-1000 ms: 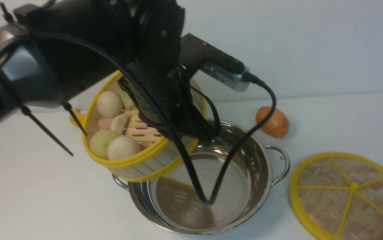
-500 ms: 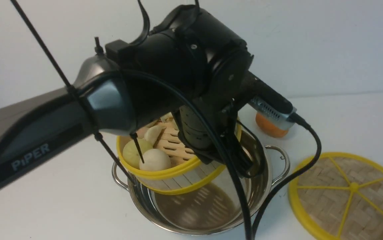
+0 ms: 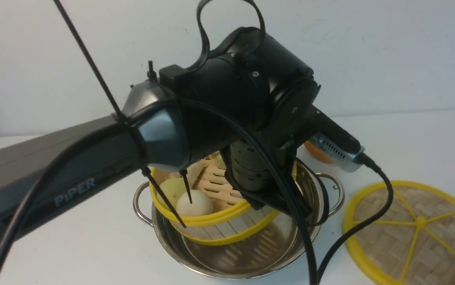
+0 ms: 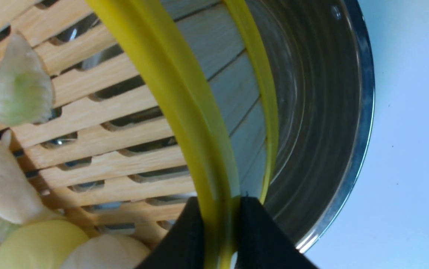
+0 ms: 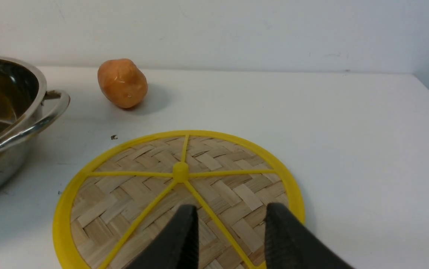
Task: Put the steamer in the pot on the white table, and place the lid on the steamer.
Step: 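Place the bamboo steamer basket with dumplings into the steel pot with the left gripper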
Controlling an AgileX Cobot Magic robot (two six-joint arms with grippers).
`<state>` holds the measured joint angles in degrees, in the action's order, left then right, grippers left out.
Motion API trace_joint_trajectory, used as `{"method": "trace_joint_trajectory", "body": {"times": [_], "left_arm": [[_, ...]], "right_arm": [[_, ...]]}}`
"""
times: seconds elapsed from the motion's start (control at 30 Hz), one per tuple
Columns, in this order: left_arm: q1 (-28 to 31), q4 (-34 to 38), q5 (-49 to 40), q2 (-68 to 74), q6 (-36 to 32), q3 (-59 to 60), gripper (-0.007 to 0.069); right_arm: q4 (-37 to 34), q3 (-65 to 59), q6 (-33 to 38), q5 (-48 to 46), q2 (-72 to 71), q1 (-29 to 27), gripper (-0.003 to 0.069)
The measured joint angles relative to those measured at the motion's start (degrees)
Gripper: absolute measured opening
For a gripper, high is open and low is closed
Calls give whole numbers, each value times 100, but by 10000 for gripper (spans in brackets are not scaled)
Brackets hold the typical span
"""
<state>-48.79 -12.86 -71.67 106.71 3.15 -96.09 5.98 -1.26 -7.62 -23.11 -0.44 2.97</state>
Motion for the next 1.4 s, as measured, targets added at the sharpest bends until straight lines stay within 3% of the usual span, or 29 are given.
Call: {"method": "trace_joint_trajectory", "body": {"times": [1.2, 1.3, 1.4], "left_arm": [[-60, 273, 143, 734, -315, -11, 92], [-60, 244, 143, 773, -315, -39, 154], [-60, 182, 143, 815, -315, -44, 288]], "right_arm": [[0, 0, 0, 0, 0, 0, 241], [0, 0, 0, 0, 0, 0, 241], [0, 0, 0, 0, 0, 0, 241]]}}
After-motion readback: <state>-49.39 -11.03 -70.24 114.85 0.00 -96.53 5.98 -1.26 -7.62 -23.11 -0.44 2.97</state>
